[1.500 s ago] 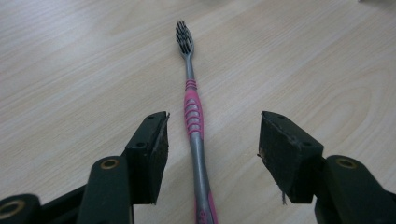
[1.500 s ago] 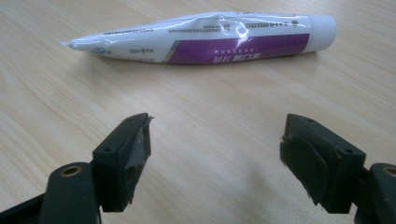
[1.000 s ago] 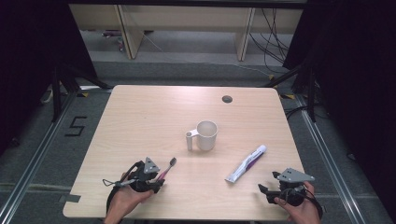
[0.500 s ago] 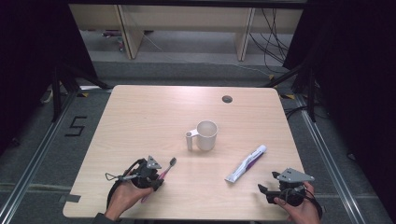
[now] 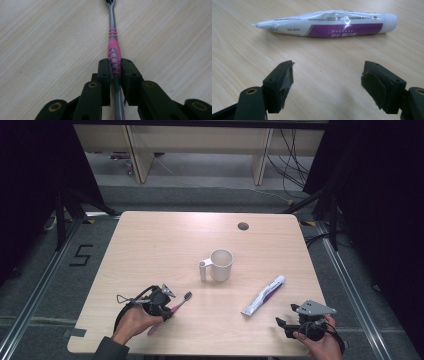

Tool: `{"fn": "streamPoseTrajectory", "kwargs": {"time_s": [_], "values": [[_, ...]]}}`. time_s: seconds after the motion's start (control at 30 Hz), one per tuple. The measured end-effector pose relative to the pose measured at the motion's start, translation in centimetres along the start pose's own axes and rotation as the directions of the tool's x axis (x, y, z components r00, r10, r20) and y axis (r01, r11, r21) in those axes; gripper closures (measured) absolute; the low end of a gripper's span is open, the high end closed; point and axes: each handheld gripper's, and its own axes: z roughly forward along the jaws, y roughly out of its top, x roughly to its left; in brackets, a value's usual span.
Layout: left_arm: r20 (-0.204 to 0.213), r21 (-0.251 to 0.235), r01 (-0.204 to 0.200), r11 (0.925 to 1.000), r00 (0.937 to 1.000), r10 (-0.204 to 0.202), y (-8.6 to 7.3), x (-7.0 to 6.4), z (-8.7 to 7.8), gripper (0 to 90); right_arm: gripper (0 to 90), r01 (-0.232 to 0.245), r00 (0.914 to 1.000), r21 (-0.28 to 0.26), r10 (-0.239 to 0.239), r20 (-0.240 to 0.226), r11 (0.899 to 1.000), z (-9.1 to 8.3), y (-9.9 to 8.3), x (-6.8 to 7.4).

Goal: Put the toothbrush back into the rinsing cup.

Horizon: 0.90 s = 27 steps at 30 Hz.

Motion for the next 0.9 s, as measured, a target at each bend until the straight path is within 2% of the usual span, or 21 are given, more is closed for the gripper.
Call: {"fn": "streamPoseTrajectory", "kwargs": {"time_s": [0.03, 0.1, 0.2, 0.23, 0.27, 0.47, 0.53, 0.6, 0.63, 0.67, 0.7, 0.9], "values": [[0.0, 0.0, 0.0, 1.0, 1.0, 0.0, 0.0, 0.0, 0.0, 78.0, 26.1, 0.0, 1.0, 0.0, 0.0, 0.0, 1.0, 0.0, 0.0, 0.0], [0.009, 0.031, -0.024, 0.9992, 0.9997, 0.024, 0.2, 0.1, -0.1, 78.2, 26.1, -0.006, 1.0, -0.004, 0.006, -0.007, 1.0, 0.0, 0.0, 0.0], [0.014, 0.059, -0.023, 0.998, 0.9997, 0.022, 0.5, 0.0, 0.0, 78.3, 26.1, -0.003, 1.0, -0.001, 0.003, -0.001, 1.0, 0.0, 0.0, 0.0], [0.017, 0.076, -0.038, 0.9964, 0.9992, 0.037, 0.6, 0.0, -0.1, 78.5, 26.1, 0.016, 0.9999, -0.004, -0.016, 0.002, 1.0, 0.0, 0.0, -0.2], [0.016, 0.089, -0.038, 0.9953, 0.9992, 0.037, 0.8, -0.1, -0.1, 78.5, 26.1, -0.007, 1.0, 0.002, 0.007, -0.003, 1.0, 0.0, 0.0, 0.0], [0.031, 0.126, -0.057, 0.9904, 0.9981, 0.054, 1.3, 0.0, 0.0, 78.6, 26.1, 0.006, 1.0, 0.003, -0.006, -0.003, 1.0, 0.1, 0.0, -0.1], [0.028, 0.129, -0.057, 0.99, 0.9982, 0.053, 1.4, 0.0, 0.1, 78.6, 26.1, -0.006, 0.9999, 0.01, 0.006, -0.011, 1.0, 0.1, 0.0, -0.1], [0.032, 0.126, -0.061, 0.9902, 0.9978, 0.057, 1.4, -0.1, 0.1, 78.9, 26.1, 0.016, 0.9999, -0.001, -0.016, 0.002, 1.0, 0.0, 0.0, -0.2], [0.031, 0.126, -0.063, 0.99, 0.9977, 0.059, 1.4, 0.0, 0.1, 79.0, 26.1, -0.004, 1.0, 0.002, 0.004, -0.004, 1.0, 0.0, 0.0, 0.0], [0.029, 0.128, -0.072, 0.9892, 0.9972, 0.068, 1.4, 0.0, 0.1, 79.1, 26.1, -0.004, 1.0, 0.004, 0.004, -0.003, 1.0, 0.0, 0.0, -0.1], [0.032, 0.128, -0.077, 0.9888, 0.9968, 0.074, 1.4, -0.1, 0.1, 79.6, 26.2, 0.016, 0.9999, 0.0, -0.016, 0.0, 1.0, 0.1, 0.0, -0.2], [0.037, 0.139, -0.097, 0.9855, 0.995, 0.093, 1.4, -0.2, 0.0, 79.7, 26.1, 0.008, 0.9999, 0.002, -0.008, -0.006, 1.0, 0.1, 0.0, -0.2]]}}
